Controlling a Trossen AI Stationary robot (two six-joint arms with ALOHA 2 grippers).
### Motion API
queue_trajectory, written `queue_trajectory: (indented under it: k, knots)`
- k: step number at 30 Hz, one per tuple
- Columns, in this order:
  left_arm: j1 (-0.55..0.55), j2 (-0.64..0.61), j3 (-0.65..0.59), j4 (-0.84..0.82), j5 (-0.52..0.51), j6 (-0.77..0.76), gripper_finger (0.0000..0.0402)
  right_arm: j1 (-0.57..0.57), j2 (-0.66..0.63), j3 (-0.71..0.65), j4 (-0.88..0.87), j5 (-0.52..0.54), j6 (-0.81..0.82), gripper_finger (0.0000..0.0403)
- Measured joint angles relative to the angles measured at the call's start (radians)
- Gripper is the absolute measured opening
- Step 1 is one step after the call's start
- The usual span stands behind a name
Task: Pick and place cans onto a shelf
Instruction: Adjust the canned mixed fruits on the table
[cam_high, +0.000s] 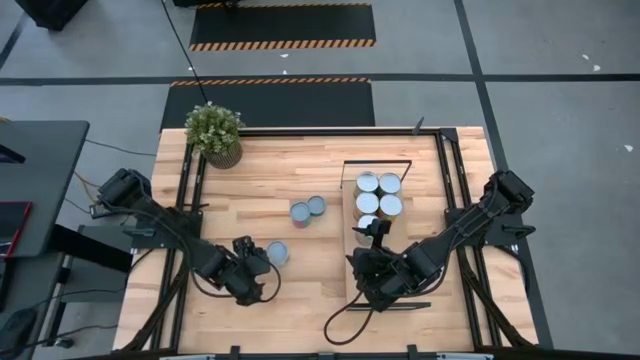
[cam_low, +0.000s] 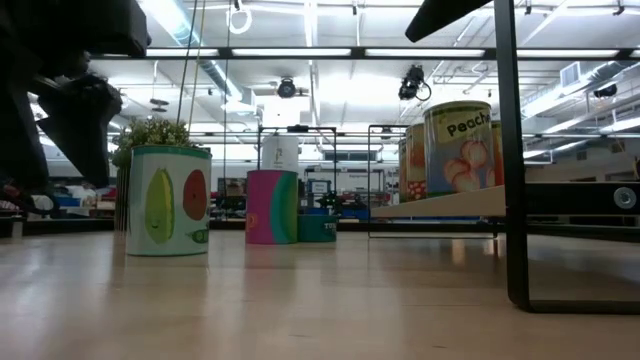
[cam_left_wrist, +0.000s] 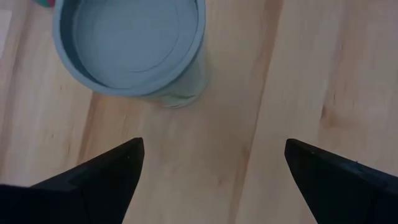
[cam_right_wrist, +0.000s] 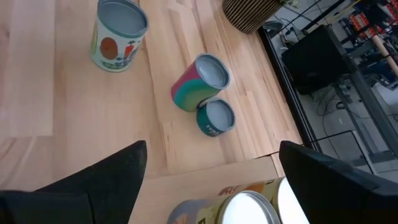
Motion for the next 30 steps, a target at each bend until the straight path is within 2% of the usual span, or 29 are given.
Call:
queue_trajectory:
  k: [4,10,17,20,24,28,30]
  knots:
    - [0.022,-0.018,0.0,-0.001,0.035,0.03,0.0396,-0.001,0.0,0.0,0.0,0.001,0.0,0.0374]
    - [0.056,-0.065,0.002,0.04,0.174,0.027,0.0396,-0.002,0.0,0.0,-0.002,-0.002,0.008,0.0374]
    - [0.116,-0.086,0.003,0.057,0.14,0.11,0.0396,-0.033,0.001,0.0,-0.023,0.017,-0.003,0.0374]
    - [0.162,-0.086,0.003,0.098,0.156,0.154,0.0396,-0.057,0.001,0.0,-0.022,-0.02,-0.01,0.0374]
    - [0.223,-0.086,0.009,0.138,0.234,0.229,0.0396,-0.1,0.001,0.0,0.001,-0.089,-0.062,0.0374]
    - [0.253,-0.086,0.051,0.029,0.339,0.26,0.0396,-0.141,0.001,0.0,0.056,-0.14,-0.16,0.0374]
    - [0.265,-0.086,0.074,-0.039,0.35,0.314,0.0396,-0.172,0.001,0.0,0.123,-0.194,-0.252,0.0374]
